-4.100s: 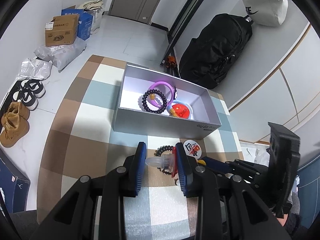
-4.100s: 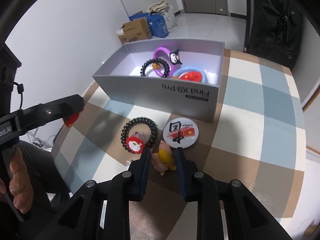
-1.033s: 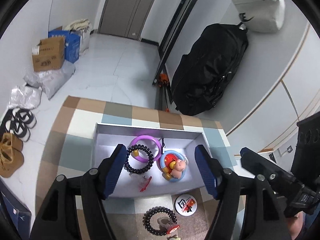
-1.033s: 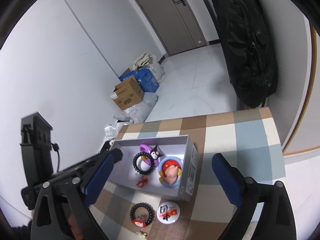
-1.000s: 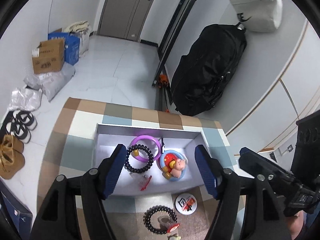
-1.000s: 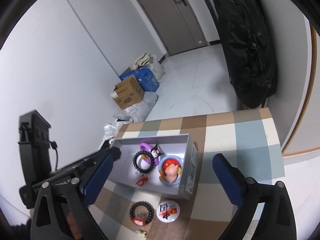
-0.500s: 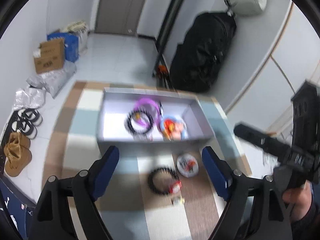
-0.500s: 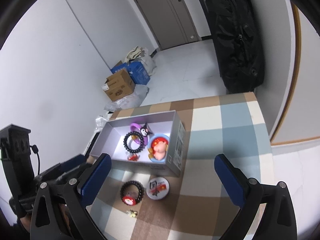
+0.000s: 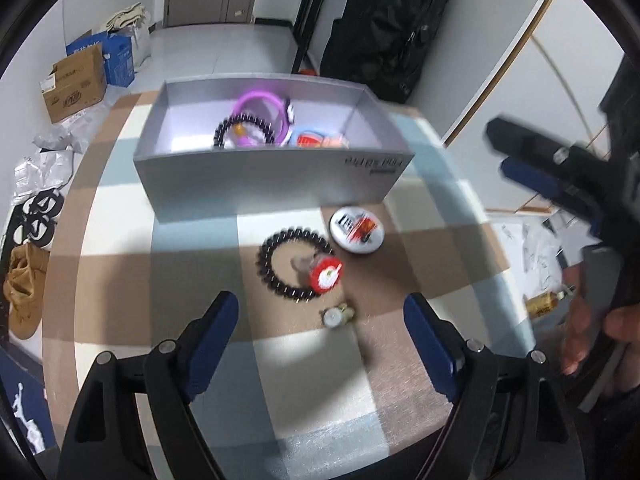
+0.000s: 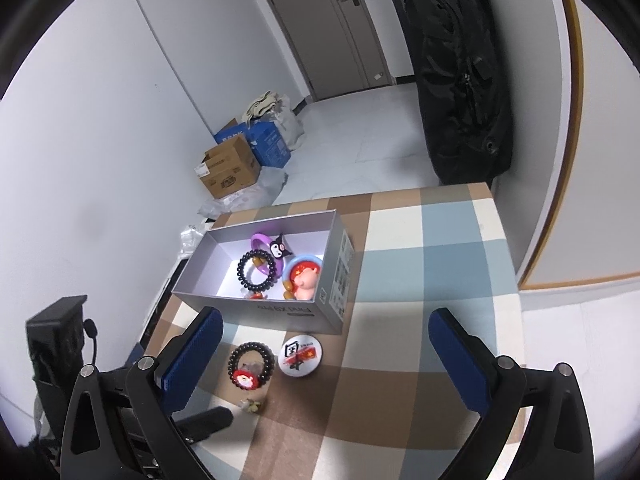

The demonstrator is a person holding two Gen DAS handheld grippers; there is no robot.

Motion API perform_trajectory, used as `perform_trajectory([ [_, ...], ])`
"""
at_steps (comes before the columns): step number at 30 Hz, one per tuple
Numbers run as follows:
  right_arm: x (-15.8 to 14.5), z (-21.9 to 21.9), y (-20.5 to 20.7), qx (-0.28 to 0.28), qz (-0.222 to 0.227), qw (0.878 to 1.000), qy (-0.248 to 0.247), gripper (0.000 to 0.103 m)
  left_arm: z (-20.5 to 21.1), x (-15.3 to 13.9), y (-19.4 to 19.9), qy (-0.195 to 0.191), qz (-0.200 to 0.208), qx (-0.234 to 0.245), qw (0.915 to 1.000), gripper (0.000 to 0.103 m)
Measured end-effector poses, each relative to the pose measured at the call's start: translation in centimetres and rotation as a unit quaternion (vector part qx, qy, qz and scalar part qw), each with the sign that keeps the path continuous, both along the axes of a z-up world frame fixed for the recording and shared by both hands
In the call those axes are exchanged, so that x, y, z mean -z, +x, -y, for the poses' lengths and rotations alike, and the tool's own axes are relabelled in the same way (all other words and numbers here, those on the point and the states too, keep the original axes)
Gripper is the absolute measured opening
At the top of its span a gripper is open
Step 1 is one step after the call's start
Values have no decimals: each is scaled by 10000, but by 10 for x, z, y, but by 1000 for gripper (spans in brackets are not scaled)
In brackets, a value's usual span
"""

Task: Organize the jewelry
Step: 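Withdraw both tools from the box back over the remaining trinkets, then grasp the small yellow charm with the left tool while the right tool grasps the Santa-charm bracelet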

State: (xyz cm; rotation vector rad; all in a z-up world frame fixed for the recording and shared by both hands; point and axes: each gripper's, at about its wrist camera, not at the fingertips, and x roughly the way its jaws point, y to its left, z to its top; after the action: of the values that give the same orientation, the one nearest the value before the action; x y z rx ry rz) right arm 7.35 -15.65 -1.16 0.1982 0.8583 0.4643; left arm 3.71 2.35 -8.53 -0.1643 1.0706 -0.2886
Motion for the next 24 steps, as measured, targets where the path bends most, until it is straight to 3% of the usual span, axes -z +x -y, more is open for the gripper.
perform_trajectory([
  [5, -1, 4, -2, 56, 0, 10000, -3, 103, 4, 8, -5, 112, -103, 79, 9999, 78],
  [17, -2, 10, -1, 131, -34, 9999, 25, 103, 33, 14, -10, 1058, 2, 309, 9939, 46],
  [24, 0, 12, -1, 155, -91, 9998, 32, 103, 38, 13, -10, 1128, 150, 489, 9923, 12],
])
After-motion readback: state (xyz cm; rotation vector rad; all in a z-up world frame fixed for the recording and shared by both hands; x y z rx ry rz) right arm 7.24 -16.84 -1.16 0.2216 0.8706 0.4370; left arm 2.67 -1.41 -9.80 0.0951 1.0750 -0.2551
